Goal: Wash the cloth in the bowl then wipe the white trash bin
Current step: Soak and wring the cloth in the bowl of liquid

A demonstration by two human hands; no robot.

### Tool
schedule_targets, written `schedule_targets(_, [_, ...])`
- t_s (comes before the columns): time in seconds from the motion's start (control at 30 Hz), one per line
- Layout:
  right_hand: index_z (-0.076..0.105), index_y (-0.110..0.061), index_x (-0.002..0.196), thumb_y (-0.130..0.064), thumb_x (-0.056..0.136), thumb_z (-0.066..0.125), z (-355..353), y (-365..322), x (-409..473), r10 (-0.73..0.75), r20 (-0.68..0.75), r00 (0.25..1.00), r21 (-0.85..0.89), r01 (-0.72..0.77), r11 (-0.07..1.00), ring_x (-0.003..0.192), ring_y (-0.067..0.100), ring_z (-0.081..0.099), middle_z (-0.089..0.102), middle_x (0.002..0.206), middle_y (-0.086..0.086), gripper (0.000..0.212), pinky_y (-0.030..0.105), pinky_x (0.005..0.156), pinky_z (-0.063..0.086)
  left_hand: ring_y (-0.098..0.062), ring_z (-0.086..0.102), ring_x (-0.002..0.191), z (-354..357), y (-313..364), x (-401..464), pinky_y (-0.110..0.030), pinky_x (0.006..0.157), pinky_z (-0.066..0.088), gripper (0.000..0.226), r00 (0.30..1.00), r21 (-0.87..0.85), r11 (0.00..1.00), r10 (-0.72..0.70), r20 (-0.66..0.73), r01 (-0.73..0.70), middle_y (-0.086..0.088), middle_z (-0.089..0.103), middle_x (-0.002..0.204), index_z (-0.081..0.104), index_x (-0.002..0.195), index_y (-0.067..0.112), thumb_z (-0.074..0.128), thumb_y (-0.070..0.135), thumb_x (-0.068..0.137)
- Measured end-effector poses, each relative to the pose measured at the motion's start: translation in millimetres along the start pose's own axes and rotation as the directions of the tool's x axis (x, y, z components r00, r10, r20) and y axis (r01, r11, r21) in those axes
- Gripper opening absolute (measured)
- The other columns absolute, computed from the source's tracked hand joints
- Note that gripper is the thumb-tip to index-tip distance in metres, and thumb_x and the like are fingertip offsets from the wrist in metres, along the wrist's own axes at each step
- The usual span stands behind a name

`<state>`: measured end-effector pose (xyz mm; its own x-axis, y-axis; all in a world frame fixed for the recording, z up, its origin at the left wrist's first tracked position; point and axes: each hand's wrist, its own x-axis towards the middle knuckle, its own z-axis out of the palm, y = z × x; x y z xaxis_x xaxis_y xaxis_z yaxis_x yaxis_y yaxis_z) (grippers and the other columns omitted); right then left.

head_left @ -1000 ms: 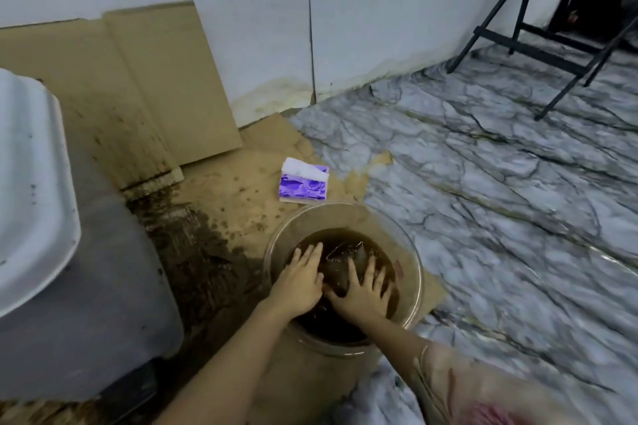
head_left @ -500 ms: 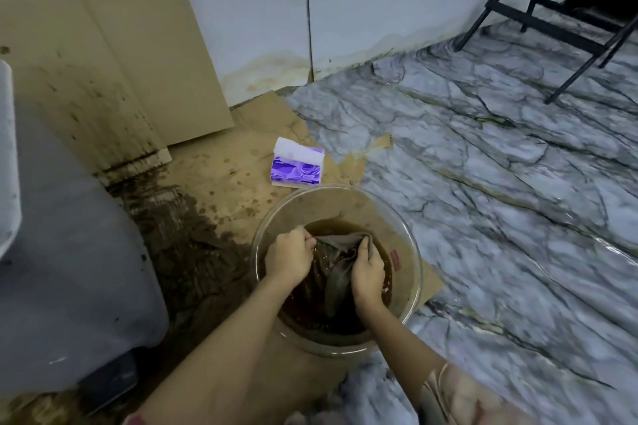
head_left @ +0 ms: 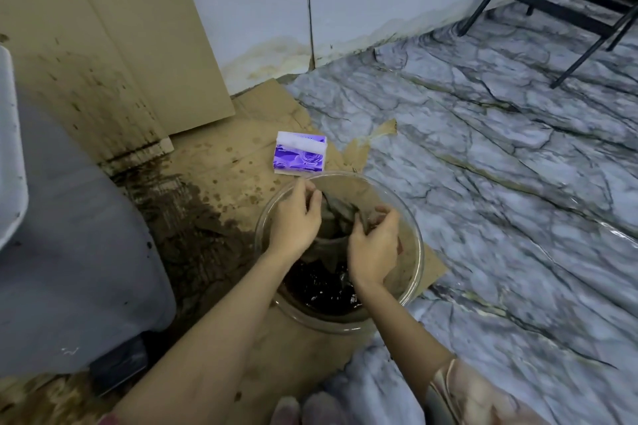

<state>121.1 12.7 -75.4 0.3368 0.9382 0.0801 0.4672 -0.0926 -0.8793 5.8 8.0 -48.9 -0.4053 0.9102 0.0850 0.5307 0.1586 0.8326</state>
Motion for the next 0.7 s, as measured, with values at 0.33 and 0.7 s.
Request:
schedule_targets(0.33, [0.041,-0.014,0.132,-0.033,0.095,0.049,19.3,40.6,-9.9,0.111,0.555,0.825,-0.462,0.194,0.865,0.131,0.025,0.035,0.039,0.142,0.007,0.042,0.040,0.101,0.035,-0.034,0.057,0.104,3.8,-23.0,-17.8,-0.036,0.087,0.042,0.019,0.871,0.267,0.910,-0.392,0.297,0.318,-0.019,0.061,0.112,0.047,0.110,0.008,0.040,0.020,0.098])
schedule_targets(0.7, [0.058,-0.023,0.063,0.003,0.076,0.048,-12.8,-45.6,19.8,0.133,0.032,0.991,0.306,-0.136,0.942,0.062,0.012,0.052,0.059,0.065,-0.004,0.031,0.027,0.059,0.041,-0.004,0.038,0.048,-56.1,86.8,22.6,-0.022,0.048,0.030,0.019,0.985,-0.617,0.782,-0.022,-0.169,-0.088,0.000,0.042,0.060,0.050,0.080,0.028,0.047,0.022,0.098])
